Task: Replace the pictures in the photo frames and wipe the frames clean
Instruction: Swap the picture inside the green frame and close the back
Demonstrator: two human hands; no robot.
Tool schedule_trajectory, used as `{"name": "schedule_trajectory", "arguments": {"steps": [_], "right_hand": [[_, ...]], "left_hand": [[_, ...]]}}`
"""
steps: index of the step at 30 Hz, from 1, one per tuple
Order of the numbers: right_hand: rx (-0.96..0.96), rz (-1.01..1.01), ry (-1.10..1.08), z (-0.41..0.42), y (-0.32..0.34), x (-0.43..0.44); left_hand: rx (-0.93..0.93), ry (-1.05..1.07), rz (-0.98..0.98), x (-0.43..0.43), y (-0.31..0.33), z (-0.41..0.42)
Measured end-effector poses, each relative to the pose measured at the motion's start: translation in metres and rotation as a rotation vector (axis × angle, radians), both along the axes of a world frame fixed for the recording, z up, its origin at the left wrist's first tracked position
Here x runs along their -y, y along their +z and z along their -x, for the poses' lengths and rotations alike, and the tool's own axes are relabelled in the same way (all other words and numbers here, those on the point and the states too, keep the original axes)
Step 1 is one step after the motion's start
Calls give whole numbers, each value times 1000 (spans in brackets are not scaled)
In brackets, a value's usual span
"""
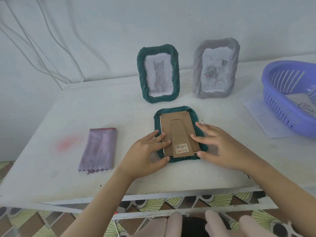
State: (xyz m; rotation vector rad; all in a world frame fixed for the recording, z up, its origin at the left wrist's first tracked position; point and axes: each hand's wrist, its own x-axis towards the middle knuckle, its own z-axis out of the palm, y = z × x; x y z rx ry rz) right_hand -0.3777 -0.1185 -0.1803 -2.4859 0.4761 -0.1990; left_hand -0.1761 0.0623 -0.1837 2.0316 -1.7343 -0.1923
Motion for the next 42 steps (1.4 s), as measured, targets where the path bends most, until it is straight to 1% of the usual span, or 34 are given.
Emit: {"name": "schedule_trajectory", "arguments": {"steps": [6, 10, 12, 16, 19, 22, 25, 26, 28, 32, 37, 40, 42], "right_hand": [[11, 56, 7, -2, 2, -5], [8, 111, 19, -2, 3, -8], [13, 113, 13, -2, 2, -9], [32, 41, -62, -3, -2, -14], [86, 2, -118, -6, -4, -19], [81, -126, -187, -6, -2, -22], [54, -228, -194, -5, 3, -22], [67, -259, -197, -4, 4, -23], [136, -382, -229, -5, 9, -22], [325, -729, -333, -8, 22, -17], [524, -1045, -393, -8, 26, -13], [580, -1172, -364, -13, 34, -17], [593, -1207, -341, -17, 37, -20]], "left_hand": [[109, -8, 10, 1, 5, 2], [174, -16, -17, 5, 10, 5], [169, -11, -16, 7, 11, 6], [125, 13, 6, 5, 7, 8], [101, 56, 31, 4, 6, 11], [10, 109, 48, 3, 3, 13], [-117, 162, 19, 1, 3, 15], [-132, 174, 11, 2, 4, 16], [-111, 190, -3, 4, 7, 17], [-80, 214, 48, 10, 18, 20], [-71, 287, 73, 24, 35, 31], [-129, 292, 81, 40, 50, 45], [-113, 349, 8, 50, 60, 55]]}}
